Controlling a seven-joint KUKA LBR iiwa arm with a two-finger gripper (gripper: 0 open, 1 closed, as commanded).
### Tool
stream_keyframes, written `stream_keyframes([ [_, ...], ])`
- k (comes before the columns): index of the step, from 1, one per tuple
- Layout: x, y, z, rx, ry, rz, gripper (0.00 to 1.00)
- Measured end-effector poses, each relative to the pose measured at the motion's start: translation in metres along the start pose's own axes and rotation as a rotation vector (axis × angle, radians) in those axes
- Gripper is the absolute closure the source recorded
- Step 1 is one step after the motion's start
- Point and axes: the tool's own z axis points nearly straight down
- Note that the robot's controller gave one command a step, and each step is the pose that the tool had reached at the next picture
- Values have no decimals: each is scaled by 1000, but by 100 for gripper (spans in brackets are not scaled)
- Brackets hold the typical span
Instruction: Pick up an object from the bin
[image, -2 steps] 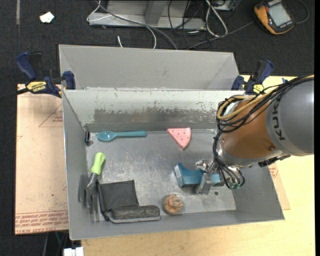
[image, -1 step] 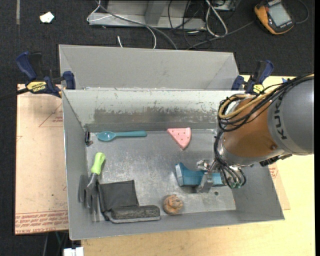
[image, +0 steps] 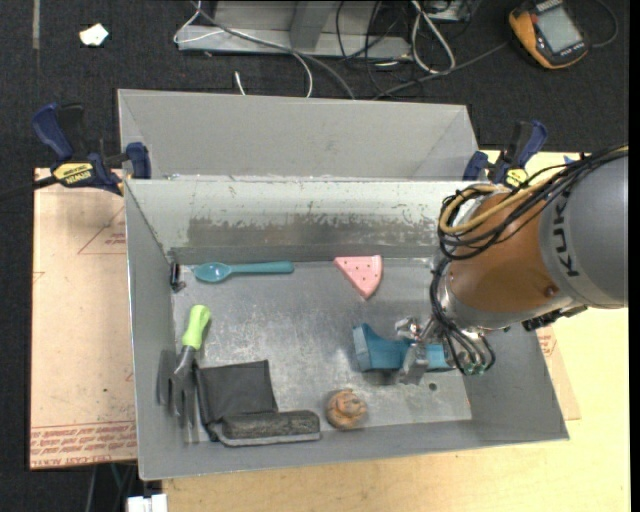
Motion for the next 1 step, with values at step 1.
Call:
stream_keyframes([
  [1,0,0,-9,0,1,0,100],
])
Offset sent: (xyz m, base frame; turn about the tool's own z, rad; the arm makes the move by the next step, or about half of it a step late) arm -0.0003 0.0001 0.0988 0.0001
